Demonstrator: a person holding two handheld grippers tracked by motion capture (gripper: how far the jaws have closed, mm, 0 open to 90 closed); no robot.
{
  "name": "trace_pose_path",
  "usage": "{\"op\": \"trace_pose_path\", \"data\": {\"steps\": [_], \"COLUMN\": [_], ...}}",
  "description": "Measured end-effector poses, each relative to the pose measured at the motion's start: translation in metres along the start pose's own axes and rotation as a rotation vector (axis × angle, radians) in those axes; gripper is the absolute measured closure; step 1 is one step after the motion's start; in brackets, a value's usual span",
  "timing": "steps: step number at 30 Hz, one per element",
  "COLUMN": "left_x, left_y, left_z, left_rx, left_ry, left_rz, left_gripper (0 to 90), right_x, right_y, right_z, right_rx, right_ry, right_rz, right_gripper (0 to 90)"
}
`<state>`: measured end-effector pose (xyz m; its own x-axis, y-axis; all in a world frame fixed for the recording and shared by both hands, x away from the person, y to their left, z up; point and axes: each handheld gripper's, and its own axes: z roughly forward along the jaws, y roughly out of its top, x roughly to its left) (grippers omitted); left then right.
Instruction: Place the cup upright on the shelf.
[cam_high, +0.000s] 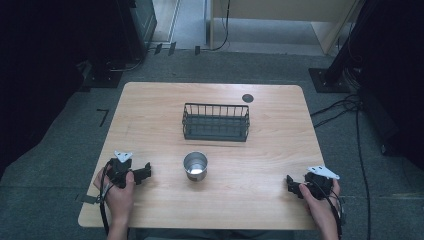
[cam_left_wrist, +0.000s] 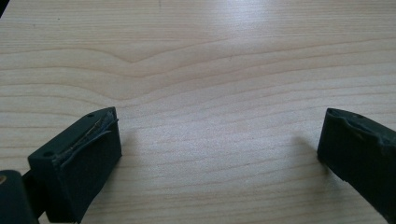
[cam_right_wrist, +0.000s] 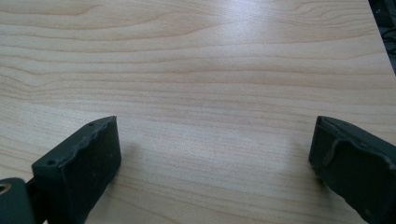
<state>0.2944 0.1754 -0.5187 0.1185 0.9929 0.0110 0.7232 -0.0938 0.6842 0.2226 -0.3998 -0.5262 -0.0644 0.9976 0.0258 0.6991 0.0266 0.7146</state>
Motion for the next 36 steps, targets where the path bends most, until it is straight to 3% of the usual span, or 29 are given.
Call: {"op": "trace_pose_path", "data": {"steps": [11,21,36], "left_x": [0.0,0.0,0.0], "left_y": [0.0,0.0,0.0], "left_z": [0.0,0.0,0.0], "left_rx": [0.0,-0.001,0.0], "left_ry": [0.0,0.0,0.0], "left_rz": [0.0,-0.001,0.0], "left_gripper": [0.0,0.0,0.0], "right_x": [0.005,0.02,0.06], "right_y": [0.002,0.02,0.053], "right_z": [-0.004,-0.017,-0.019], "right_rx": [-0.023,-0.054,-0.086], "right_ry": [-0.007,0.028,0.109], "right_rz": [0.045,0.03,-0.044], "right_gripper": [3.1,2.3,1.2]}}
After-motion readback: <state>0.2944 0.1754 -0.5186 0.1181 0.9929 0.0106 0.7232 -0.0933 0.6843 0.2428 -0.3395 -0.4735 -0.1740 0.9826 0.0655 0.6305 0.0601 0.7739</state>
